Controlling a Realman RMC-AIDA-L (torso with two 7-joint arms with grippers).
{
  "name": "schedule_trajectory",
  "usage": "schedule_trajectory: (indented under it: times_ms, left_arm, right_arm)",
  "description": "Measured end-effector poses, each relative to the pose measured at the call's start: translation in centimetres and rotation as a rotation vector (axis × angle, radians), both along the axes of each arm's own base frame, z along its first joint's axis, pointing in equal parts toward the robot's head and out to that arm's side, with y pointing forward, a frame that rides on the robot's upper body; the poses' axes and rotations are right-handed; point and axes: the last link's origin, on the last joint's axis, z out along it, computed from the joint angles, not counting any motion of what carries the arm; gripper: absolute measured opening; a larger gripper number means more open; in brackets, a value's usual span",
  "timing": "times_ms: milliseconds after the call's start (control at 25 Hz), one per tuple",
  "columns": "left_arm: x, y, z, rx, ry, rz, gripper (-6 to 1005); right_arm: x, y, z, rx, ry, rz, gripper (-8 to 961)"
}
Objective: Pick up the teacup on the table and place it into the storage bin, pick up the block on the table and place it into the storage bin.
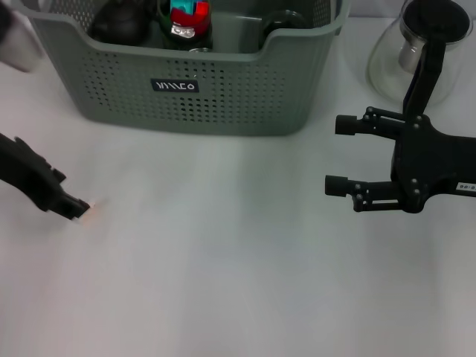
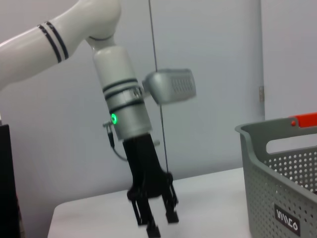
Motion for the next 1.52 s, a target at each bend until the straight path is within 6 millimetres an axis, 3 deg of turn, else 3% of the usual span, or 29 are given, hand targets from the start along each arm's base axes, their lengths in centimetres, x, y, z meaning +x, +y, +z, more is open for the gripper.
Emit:
schedule_trajectory:
  times_ms: [200, 600, 960, 1200, 1520]
  left_arm:
    - [0.7, 0.4, -2.3, 0.033, 0.056, 0.085, 606]
    - [0.2, 1.0, -4.1, 0.050, 0.052, 0.162, 573]
    - [-1.0, 1.5, -5.0, 0.059, 0.059, 0.171, 545]
    - [-1.2, 1.6, -4.9, 0.064, 0.065, 0.176, 423]
    - [-1.8, 1.8, -4.8, 0.071, 0.077, 0.198, 423]
  right_arm:
    - [0.2, 0.3, 0.3, 0.017, 0.016, -0.020, 927]
    - [0.4, 0.2, 0.1, 0.008, 0.021, -0.033, 927]
    - [0.6, 0.1, 0.1, 0.004, 0.020, -0.037, 926]
    - [0.7, 0.0, 0.3, 0.008, 0.024, -0.042, 927]
    - [0.8, 0.0, 0.3, 0.010, 0.025, -0.046, 927]
